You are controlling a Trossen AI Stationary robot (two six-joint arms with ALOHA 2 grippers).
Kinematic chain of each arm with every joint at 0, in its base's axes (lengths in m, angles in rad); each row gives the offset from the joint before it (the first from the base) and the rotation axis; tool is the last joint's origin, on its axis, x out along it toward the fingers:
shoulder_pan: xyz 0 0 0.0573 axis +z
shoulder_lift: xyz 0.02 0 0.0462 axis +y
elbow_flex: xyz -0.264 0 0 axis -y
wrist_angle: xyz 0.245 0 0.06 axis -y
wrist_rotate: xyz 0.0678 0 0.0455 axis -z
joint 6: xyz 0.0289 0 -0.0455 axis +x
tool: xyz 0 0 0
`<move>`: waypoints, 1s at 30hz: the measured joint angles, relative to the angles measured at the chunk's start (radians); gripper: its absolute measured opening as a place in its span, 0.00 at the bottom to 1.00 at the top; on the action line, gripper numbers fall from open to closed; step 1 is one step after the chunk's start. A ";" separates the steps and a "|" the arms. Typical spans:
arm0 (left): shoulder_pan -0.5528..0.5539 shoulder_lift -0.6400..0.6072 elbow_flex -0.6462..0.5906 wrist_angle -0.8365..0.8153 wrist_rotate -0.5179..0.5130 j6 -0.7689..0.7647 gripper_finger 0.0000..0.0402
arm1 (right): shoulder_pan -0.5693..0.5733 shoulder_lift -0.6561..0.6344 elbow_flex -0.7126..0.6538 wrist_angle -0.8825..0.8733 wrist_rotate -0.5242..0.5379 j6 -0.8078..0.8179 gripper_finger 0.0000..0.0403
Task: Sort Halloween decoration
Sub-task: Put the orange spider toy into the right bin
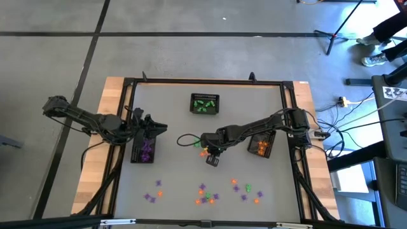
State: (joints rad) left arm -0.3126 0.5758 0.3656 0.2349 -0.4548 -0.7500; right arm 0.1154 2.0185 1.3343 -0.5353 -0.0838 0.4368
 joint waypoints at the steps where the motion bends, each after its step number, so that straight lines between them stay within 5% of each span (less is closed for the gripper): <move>1: 0.000 0.000 0.000 -0.001 0.000 0.000 0.29 | 0.001 -0.001 -0.001 -0.004 -0.012 0.000 0.03; 9: 0.000 0.000 0.000 -0.007 0.000 0.001 0.29 | 0.001 -0.017 -0.002 0.026 -0.044 -0.001 0.03; 21: 0.000 0.000 0.000 -0.009 0.000 -0.001 0.29 | 0.003 -0.017 -0.017 0.068 0.039 -0.014 0.35; 30: 0.000 0.000 0.001 -0.014 -0.015 0.000 0.29 | 0.002 0.020 -0.020 0.116 0.045 -0.010 0.22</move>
State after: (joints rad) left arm -0.3130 0.5758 0.3664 0.2213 -0.4696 -0.7498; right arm 0.1173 2.0386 1.3148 -0.4194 -0.0392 0.4267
